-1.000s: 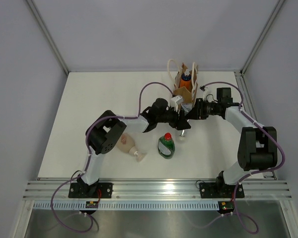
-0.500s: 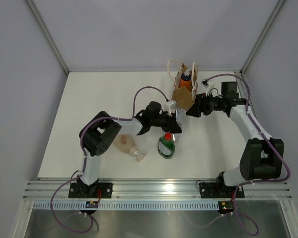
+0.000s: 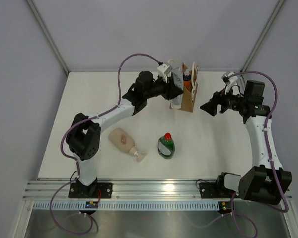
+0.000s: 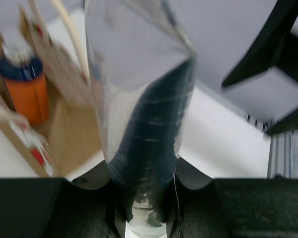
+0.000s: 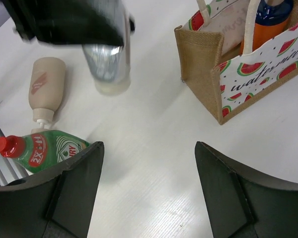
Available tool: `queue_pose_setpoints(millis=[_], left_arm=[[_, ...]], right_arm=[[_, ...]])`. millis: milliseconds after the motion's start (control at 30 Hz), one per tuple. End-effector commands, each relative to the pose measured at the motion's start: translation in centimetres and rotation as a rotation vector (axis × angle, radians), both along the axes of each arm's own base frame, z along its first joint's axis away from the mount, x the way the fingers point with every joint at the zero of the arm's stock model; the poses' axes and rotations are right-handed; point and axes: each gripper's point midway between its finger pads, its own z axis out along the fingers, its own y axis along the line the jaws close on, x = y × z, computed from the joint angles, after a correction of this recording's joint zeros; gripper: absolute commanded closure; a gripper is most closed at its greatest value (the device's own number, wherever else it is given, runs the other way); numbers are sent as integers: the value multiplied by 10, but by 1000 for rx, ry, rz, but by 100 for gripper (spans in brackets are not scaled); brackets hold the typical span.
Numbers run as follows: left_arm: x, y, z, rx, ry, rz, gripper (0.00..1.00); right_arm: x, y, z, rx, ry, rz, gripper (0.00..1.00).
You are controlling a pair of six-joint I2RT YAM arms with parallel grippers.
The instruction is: Place the personal care products into the canvas bag
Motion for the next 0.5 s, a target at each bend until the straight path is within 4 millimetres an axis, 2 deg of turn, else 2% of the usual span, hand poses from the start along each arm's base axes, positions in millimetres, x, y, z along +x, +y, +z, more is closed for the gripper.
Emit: queue_pose_setpoints(millis=[0,67,300,367,400,433,467], left_arm=[[47,-12,87,-158,-220,79,100],[67,-21,92,-184,-234,104,100],[140,-24,94,-225,-261,330,100],[149,-28,95,-240,-272,341,100],[153,-29,108,-259,-295,352,100],[161,-32,96,-249,-283,362,100],[164,-32,96,-251,-283,373,100]], right_arm=[[-11,-1,3,12,-25,21,18],[-15,-2,5,22,-24,12,18],[-24,-4,8,55,-27,-15,17],[-25,-4,9,77,-21,-28,17],[-25,-4,9,85,-28,-28,17],[-26,-4,9,97,-21,-34,17],[-26,-3,9,101,-22,-35,17]])
